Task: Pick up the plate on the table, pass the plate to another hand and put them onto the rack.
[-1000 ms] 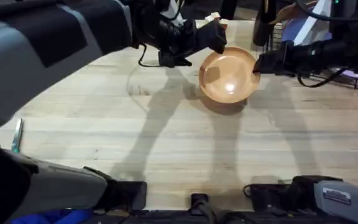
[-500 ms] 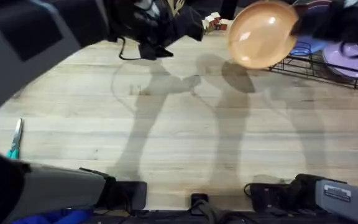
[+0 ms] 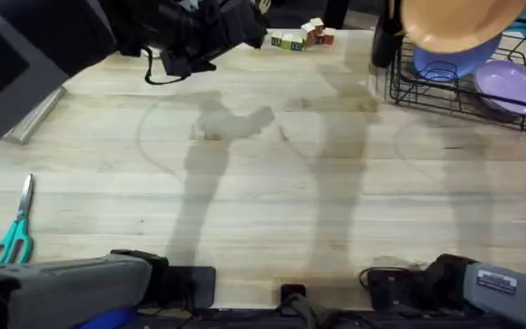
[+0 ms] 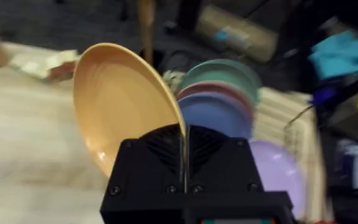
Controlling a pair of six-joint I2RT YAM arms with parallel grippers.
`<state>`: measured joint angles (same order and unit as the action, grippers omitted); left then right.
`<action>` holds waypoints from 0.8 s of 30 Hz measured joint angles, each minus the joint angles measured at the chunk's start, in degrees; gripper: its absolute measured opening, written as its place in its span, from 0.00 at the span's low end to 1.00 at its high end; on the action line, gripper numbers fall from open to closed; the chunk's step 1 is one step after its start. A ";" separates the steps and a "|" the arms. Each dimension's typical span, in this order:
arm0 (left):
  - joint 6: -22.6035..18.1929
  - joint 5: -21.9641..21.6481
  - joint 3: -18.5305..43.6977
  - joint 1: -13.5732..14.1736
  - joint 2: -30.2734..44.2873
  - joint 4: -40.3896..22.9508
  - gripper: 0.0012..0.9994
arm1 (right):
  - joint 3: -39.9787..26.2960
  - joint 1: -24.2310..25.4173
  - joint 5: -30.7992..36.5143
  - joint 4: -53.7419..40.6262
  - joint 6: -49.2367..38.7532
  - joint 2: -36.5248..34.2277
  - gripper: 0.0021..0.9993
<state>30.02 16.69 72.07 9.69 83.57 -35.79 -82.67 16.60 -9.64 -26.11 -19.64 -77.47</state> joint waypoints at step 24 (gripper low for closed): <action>-0.31 -3.04 0.00 -0.04 0.00 0.02 1.00 | -0.22 10.36 1.76 6.33 -12.56 1.19 0.02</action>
<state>29.71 13.65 72.07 9.65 83.57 -35.77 -82.89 26.96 -7.88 -19.78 -32.20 -76.28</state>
